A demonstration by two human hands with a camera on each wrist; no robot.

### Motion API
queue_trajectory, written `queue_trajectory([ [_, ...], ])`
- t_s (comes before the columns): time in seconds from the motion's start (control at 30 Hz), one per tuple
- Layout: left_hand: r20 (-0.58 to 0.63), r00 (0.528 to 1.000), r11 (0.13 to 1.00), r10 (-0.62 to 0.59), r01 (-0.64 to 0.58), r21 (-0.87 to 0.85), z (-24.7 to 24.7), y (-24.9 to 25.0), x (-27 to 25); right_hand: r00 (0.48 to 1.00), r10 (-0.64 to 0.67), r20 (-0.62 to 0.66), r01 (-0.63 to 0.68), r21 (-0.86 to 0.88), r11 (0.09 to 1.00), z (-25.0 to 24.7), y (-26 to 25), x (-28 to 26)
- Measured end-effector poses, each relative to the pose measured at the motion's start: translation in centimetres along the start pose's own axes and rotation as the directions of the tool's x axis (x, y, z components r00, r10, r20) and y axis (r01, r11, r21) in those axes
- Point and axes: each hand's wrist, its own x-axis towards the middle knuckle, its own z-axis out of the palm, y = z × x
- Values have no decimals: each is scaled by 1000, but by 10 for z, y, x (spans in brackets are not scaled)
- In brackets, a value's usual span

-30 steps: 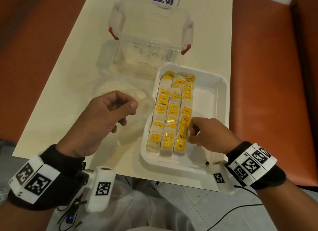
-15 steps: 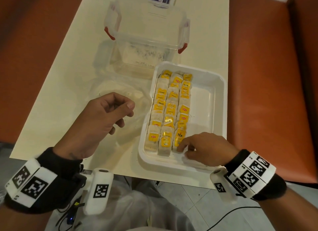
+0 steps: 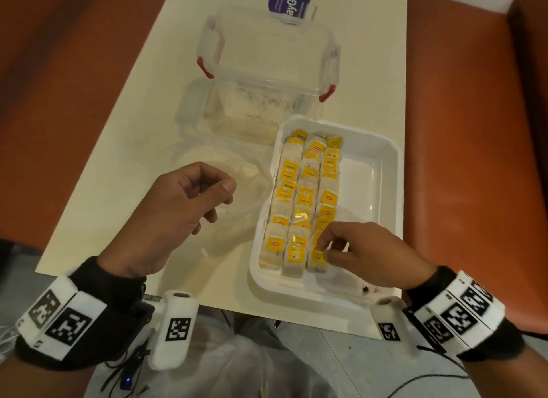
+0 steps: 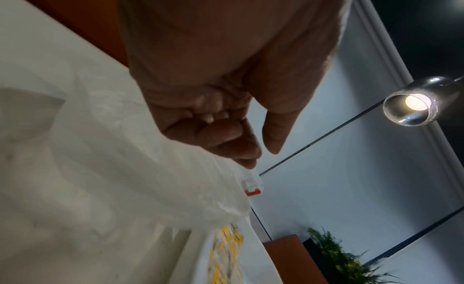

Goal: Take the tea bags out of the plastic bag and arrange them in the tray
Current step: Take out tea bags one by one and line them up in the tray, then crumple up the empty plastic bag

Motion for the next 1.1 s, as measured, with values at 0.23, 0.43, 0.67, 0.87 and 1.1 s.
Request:
queue_trajectory([
  [0.23,-325,892,790,315,-57,610,-44,-7,24,915,-65,-398,139,160,977,-29,-67,37],
  [0.43,-352,936,579,8,283,765,-56,-23,44,936,-45,-348,2,-122,993,-31,-94,91],
  [0.67,-166,981,924,-101,154,351,-57,-25,35,886,-139,-443,250,203,947,-38,-92,71],
  [0.87,-35,977,879,-210,173,-443,-20,17,15,880,-283,-380,381,211,900,-29,-113,18],
  [1.1,190,979,913,-76,145,-381,50,43,-20,781,-258,-569,317,5,948,-11,-98,-19],
])
